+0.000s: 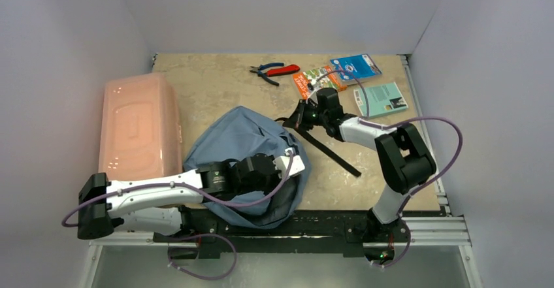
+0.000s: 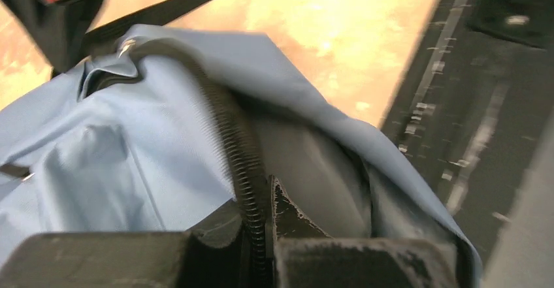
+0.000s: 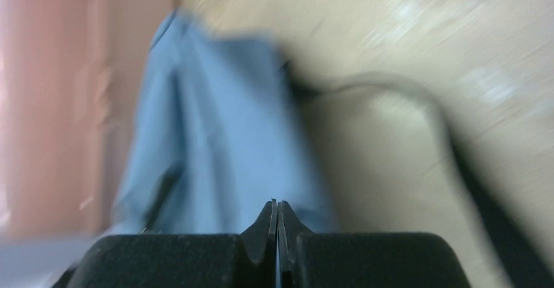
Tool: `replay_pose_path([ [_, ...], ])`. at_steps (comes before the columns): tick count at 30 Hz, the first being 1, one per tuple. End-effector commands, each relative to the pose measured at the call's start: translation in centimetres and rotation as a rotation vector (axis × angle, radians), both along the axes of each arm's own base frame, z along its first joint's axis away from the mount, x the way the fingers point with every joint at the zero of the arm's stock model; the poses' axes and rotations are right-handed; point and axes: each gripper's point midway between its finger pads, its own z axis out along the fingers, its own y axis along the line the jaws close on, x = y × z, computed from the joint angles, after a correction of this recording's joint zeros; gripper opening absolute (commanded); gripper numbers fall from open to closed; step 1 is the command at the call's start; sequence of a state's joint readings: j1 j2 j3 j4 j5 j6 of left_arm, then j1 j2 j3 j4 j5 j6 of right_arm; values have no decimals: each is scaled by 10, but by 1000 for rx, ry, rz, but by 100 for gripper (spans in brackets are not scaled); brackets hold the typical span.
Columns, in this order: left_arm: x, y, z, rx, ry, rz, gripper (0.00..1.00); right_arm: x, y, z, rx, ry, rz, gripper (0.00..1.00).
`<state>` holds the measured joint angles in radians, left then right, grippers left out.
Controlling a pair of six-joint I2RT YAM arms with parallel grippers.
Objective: Pack the student bag
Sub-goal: Unzip the student bag at the center of the board.
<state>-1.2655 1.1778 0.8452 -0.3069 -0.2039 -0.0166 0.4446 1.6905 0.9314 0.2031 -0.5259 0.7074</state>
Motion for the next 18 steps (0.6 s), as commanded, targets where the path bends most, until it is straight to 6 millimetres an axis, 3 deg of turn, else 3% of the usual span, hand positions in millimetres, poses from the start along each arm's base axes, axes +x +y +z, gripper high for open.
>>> replay_pose_path([
  [1,-45,-22,93,-316,-29,-205,0,101,-39,18,-125,-303,-276,0],
  [6,8,13,122,-259,-180,105,0,83,-50,32,-162,-345,-257,0],
  [12,19,4,110,-194,-192,128,0,64,-60,40,-200,-336,-254,0],
  [16,36,2,98,-106,-187,222,0,39,-73,45,-227,-304,-253,0],
  [18,47,6,90,-63,-172,275,0,25,-85,41,-284,-284,-254,14],
])
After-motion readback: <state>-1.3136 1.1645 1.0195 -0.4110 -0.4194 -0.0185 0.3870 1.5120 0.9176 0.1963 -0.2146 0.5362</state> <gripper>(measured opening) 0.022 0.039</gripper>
